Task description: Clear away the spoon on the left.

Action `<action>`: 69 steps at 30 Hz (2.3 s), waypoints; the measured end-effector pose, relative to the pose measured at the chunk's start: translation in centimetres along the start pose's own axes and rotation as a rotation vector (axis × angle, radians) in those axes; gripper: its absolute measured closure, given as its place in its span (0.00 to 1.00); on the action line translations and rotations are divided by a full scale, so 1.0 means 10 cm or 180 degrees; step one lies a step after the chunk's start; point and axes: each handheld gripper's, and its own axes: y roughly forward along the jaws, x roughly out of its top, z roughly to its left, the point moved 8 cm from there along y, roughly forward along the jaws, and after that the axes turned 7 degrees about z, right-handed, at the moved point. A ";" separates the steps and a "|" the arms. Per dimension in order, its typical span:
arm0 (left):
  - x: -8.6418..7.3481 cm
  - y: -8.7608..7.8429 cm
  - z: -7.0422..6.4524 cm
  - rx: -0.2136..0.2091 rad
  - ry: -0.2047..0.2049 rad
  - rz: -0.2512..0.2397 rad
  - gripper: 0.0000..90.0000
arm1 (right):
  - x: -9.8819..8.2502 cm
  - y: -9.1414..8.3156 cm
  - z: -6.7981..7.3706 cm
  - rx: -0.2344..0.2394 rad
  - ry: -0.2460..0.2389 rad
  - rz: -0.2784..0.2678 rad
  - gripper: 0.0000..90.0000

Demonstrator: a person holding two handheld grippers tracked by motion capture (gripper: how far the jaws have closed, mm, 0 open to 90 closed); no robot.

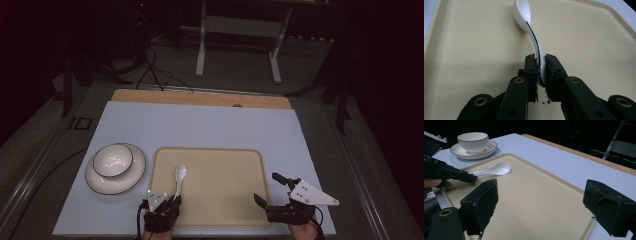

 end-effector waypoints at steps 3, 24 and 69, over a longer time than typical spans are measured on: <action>-0.01 0.02 0.00 0.0023 0.0018 0.0068 0.89 | 0.00 0.00 0.00 0.0004 0.0014 0.0002 0.14; 0.02 0.04 0.01 0.0152 0.0101 0.0209 0.77 | -0.01 0.00 -0.02 0.0013 0.0052 0.0015 0.14; 0.67 -0.41 -0.31 -0.0651 0.0983 0.0095 0.01 | -0.03 0.00 -0.02 0.0010 0.0023 0.0046 0.14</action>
